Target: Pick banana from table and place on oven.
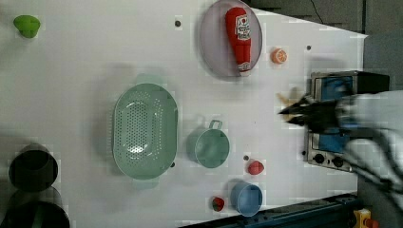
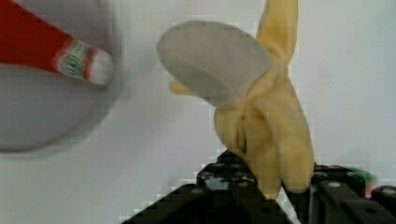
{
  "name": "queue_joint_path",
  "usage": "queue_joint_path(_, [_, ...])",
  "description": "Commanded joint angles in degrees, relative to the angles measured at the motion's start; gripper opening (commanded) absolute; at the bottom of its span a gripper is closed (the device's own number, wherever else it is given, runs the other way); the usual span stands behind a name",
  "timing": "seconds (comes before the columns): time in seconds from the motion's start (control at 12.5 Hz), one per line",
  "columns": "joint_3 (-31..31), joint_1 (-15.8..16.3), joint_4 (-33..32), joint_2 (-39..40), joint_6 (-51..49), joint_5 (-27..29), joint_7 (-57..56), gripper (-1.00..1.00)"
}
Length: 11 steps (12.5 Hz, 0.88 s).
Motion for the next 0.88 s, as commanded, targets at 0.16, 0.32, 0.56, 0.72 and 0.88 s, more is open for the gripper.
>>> queue_joint_path(0.16, [-3.8,-0.7,13.5,-10.3,-18.4,-0.5,2.2,-0.46])
queue_joint_path(0.32, [-8.3,-1.5,17.1,-11.0,-23.5,-0.9,1.7,-0.45])
queue_joint_path(0.56, [-16.3,-2.2,18.7,-9.1,-22.7,-6.3,-10.8,-0.46])
queue_joint_path(0.72, [-21.8,-2.3,19.6,-6.3,-19.3,-8.0,-20.3,-0.45])
queue_joint_path(0.88, [-27.2,-2.4,20.6,-2.4,-15.2,-8.0,-27.0,-0.46])
